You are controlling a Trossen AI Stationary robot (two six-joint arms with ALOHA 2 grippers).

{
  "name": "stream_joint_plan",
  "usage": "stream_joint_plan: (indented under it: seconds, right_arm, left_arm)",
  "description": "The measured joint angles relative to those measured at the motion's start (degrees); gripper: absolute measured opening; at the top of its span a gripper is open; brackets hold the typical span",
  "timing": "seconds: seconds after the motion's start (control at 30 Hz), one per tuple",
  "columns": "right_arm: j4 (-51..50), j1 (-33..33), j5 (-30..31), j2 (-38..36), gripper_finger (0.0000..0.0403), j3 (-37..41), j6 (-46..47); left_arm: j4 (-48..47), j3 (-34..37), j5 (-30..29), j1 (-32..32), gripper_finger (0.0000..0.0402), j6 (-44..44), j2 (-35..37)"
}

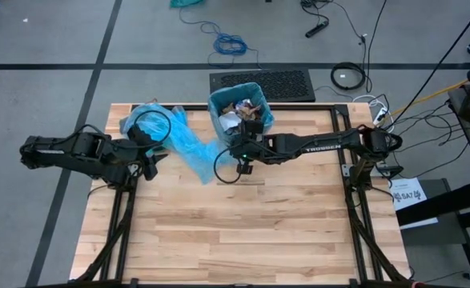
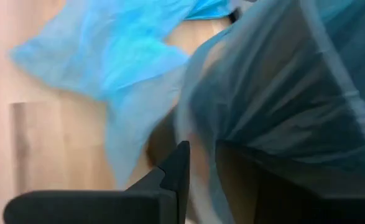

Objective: Place trash/remove bag and relplace
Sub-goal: Remove the blue trash bag from the trash bin

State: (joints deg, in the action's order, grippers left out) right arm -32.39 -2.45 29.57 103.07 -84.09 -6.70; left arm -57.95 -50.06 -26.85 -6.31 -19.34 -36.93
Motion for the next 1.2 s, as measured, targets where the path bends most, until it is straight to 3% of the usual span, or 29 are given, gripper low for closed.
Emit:
stream_joint_plan:
  seconds: [0.13,0.7,0.9,1.2]
  right_arm:
    - [-2.23,-0.59,-5.23,0.00,0.0068,-0.02,0.00]
    - [-3.55,-3.92,-5.80,1.04,0.0064,-0.07,-0.20]
    - [-3.82,-3.92,-5.10,1.84,0.0007,-0.07,-0.11]
    - [-3.88,-2.68,0.45,-0.91,0.0000,-0.02,0.54]
  left_arm:
    - [0.00,0.00,-0.16,0.00,0.0215,-1.35,0.01]
    - [0.02,0.00,-0.55,-0.02,0.0215,-2.89,-0.02]
    - [0.04,0.00,-0.55,-0.02,0.0215,-3.85,-0.02]
    - [0.06,0.00,-0.61,-0.02,0.0215,-4.29,-0.02]
